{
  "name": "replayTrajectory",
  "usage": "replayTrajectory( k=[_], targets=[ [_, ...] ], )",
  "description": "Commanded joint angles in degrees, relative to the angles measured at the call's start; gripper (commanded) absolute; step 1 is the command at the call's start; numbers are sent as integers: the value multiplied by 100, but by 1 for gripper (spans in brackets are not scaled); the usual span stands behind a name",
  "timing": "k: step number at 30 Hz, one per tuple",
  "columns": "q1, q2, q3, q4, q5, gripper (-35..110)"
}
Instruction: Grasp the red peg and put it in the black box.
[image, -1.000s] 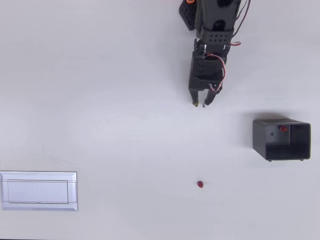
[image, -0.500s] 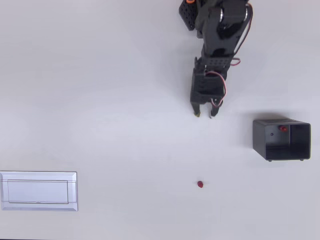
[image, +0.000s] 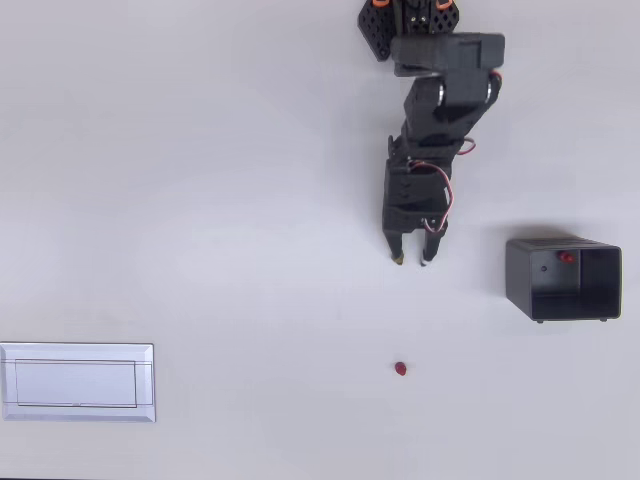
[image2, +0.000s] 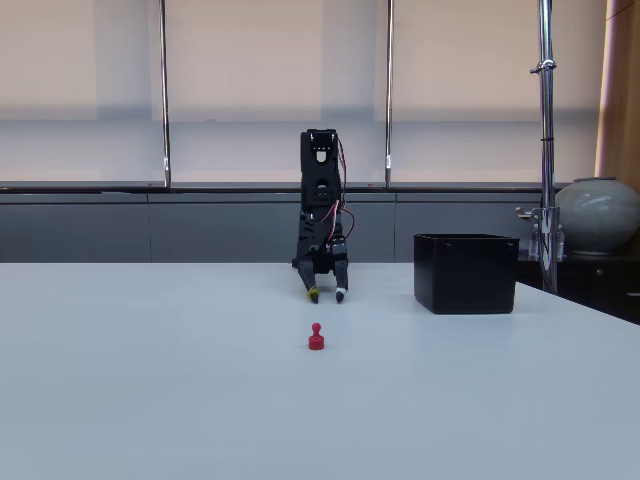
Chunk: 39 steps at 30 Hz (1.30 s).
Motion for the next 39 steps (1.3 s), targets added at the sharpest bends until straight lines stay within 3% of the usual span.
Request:
replayTrajectory(
  k=[1, 24, 39],
  targets=[
    [-44, 404, 694, -246, -18, 14],
    [149, 2689, 3771, -211, 334, 16],
    [211, 3190, 4562, -158, 237, 27]
  ],
)
